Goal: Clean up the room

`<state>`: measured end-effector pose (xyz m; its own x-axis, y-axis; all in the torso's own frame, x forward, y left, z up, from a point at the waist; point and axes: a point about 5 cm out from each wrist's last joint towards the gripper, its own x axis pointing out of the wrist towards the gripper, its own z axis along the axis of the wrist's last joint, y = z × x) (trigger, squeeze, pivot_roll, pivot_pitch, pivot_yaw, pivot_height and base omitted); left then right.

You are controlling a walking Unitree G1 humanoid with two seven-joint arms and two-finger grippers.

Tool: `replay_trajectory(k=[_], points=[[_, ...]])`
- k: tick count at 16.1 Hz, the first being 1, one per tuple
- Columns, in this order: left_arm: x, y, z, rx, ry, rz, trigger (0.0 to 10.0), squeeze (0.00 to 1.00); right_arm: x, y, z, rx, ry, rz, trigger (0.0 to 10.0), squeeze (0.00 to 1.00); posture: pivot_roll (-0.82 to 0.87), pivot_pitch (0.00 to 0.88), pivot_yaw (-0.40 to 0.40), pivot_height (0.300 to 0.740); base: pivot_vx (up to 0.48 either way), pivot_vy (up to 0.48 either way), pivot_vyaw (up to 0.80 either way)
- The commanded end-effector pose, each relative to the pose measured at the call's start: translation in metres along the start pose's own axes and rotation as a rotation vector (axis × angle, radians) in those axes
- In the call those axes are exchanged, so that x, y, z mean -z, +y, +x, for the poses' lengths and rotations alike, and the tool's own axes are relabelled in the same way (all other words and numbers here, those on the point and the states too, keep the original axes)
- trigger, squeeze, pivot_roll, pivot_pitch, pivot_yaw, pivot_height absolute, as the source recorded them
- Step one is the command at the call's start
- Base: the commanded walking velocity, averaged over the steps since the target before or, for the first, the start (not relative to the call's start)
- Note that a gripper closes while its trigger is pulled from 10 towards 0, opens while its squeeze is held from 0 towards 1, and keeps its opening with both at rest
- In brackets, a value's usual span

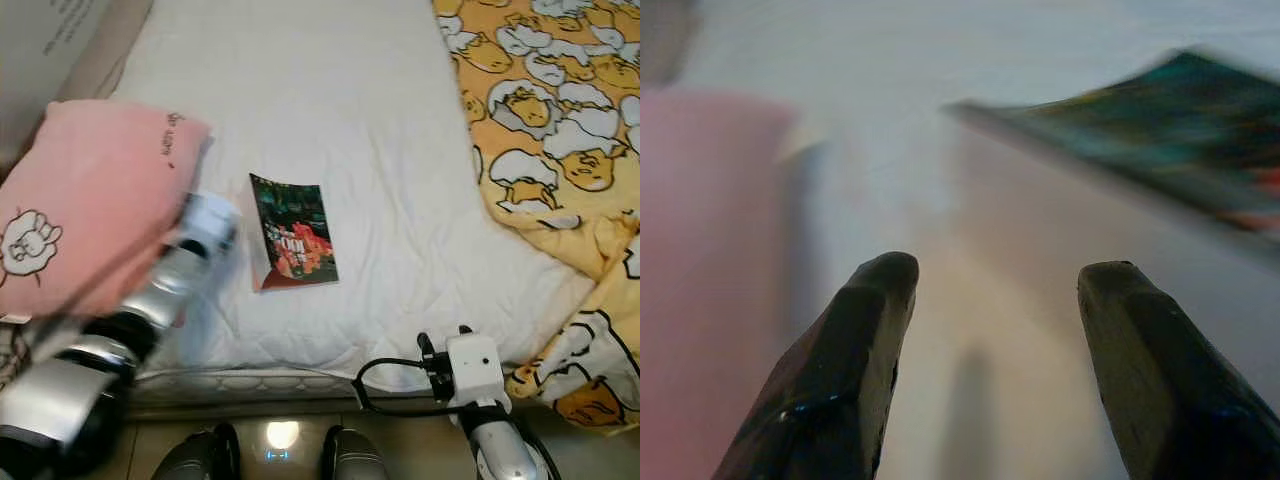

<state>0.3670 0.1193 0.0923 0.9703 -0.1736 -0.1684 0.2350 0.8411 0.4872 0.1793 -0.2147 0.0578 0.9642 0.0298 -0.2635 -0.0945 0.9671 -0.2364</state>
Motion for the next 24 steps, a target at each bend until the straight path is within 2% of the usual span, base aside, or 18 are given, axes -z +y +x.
replay_trajectory(k=[1, 3, 6, 7, 9, 11, 12, 14, 15, 16, 18, 20, 22, 24], points=[[0.001, -0.012, -0.002, 0.062, -0.002, 0.029, 10.0, 0.00, 0.008, -0.002, -0.004, -0.003, 0.040, -0.012, 10.0, 0.00, -0.30, 0.189, -0.054, 0.740, 0.000, 0.000, 0.00], [0.001, -0.024, -0.002, 0.128, 0.008, 0.060, 10.0, 0.00, 0.009, -0.002, -0.005, -0.001, 0.043, -0.011, 10.0, 0.00, -0.30, 0.193, -0.048, 0.740, 0.000, 0.000, 0.00], [-0.001, -0.036, -0.003, 0.183, 0.010, 0.047, 10.0, 0.00, 0.012, -0.002, -0.008, 0.008, 0.053, -0.008, 10.0, 0.00, -0.31, 0.195, -0.041, 0.740, 0.000, 0.000, 0.00], [-0.005, -0.036, -0.002, 0.179, -0.003, -0.002, 10.0, 0.00, 0.012, -0.001, -0.008, 0.010, 0.054, -0.007, 10.0, 0.00, -0.31, 0.196, -0.039, 0.740, 0.000, 0.000, 0.00], [-0.007, -0.030, 0.000, 0.148, -0.008, -0.037, 10.0, 0.00, 0.012, -0.001, -0.008, 0.011, 0.054, -0.006, 10.0, 0.00, -0.31, 0.197, -0.039, 0.740, 0.000, 0.000, 0.00], [-0.004, -0.019, 0.001, 0.112, 0.001, -0.018, 10.0, 0.00, 0.012, -0.001, -0.007, 0.012, 0.055, -0.005, 10.0, 0.00, -0.31, 0.196, -0.038, 0.740, 0.000, 0.000, 0.00], [-0.001, -0.018, 0.000, 0.122, 0.010, 0.002, 10.0, 0.00, 0.012, -0.002, -0.007, 0.011, 0.056, -0.005, 10.0, 0.00, -0.31, 0.196, -0.040, 0.740, 0.000, 0.000, 0.00], [0.000, -0.031, -0.002, 0.215, 0.025, -0.110, 10.0, 0.00, 0.013, -0.001, -0.007, 0.006, 0.057, -0.006, 10.0, 0.00, -0.30, 0.196, -0.044, 0.740, 0.000, 0.000, 0.00], [-0.003, -0.047, -0.004, 0.315, 0.037, -0.273, 10.0, 0.00, 0.013, -0.001, -0.006, 0.004, 0.056, -0.007, 10.0, 0.00, -0.30, 0.196, -0.047, 0.740, 0.000, 0.000, 0.00], [-0.005, -0.052, -0.005, 0.346, 0.039, -0.336, 10.0, 0.00, 0.012, -0.001, -0.006, 0.003, 0.056, -0.007, 10.0, 0.00, -0.30, 0.196, -0.047, 0.740, 0.000, 0.000, 0.00], [-0.014, -0.073, -0.007, 0.443, 0.044, -0.524, 10.0, 0.00, 0.012, -0.002, -0.005, -0.001, 0.056, -0.009, 10.0, 0.00, -0.30, 0.194, -0.050, 0.740, 0.000, 0.000, 0.00], [-0.017, -0.084, -0.009, 0.488, 0.052, -0.646, 10.0, 0.00, 0.013, -0.003, -0.005, -0.001, 0.060, -0.010, 10.0, 0.00, -0.30, 0.194, -0.050, 0.740, 0.000, 0.000, 0.00], [-0.020, -0.099, -0.014, 0.553, 0.062, -0.722, 10.0, 0.00, 0.014, -0.002, -0.006, -0.003, 0.067, -0.009, 10.0, 0.00, -0.30, 0.196, -0.050, 0.740, 0.000, 0.000, 0.00], [-0.016, -0.103, -0.016, 0.570, 0.078, -0.711, 10.0, 0.00, 0.014, -0.002, -0.006, -0.005, 0.069, -0.008, 10.0, 0.00, -0.30, 0.196, -0.048, 0.740, 0.000, 0.000, 0.00]])
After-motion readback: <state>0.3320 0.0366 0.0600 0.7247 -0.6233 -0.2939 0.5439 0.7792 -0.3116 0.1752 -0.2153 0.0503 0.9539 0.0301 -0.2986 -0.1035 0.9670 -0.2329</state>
